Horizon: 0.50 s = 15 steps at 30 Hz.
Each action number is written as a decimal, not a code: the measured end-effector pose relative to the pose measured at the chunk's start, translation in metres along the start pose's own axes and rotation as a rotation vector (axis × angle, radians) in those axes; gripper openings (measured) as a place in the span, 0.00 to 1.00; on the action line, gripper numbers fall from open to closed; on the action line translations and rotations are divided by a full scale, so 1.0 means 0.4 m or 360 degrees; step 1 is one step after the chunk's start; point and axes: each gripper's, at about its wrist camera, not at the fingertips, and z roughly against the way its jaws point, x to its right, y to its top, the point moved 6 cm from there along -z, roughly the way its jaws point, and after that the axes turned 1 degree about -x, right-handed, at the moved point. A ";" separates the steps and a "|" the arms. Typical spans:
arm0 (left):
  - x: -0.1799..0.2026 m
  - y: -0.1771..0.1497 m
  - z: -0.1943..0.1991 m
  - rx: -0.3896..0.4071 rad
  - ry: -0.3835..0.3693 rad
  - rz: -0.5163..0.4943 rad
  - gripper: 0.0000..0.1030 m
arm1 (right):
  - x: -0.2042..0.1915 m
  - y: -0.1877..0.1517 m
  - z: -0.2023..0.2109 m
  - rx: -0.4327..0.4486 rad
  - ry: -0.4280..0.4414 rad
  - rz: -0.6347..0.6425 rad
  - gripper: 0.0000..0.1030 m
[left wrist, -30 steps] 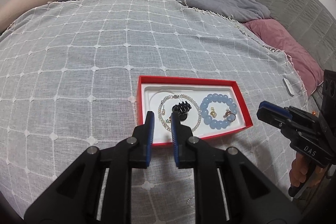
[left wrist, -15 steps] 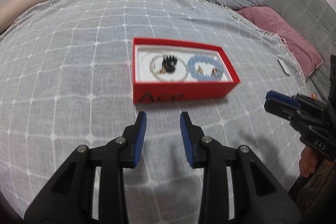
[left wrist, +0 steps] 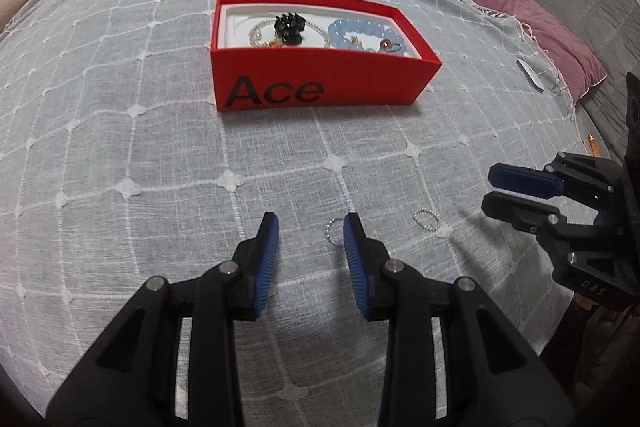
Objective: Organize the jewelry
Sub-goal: 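Move the left tool to the silver beaded hoop while the right moves to the pearl ring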
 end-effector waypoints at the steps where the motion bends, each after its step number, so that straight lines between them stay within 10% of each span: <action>1: 0.002 -0.003 -0.006 -0.0013 0.0002 -0.0007 0.34 | -0.001 -0.004 -0.007 -0.0020 0.0011 0.0006 0.21; 15: 0.000 -0.013 -0.022 -0.0056 -0.0004 -0.0027 0.32 | -0.030 -0.043 -0.088 -0.0158 0.0029 0.0038 0.21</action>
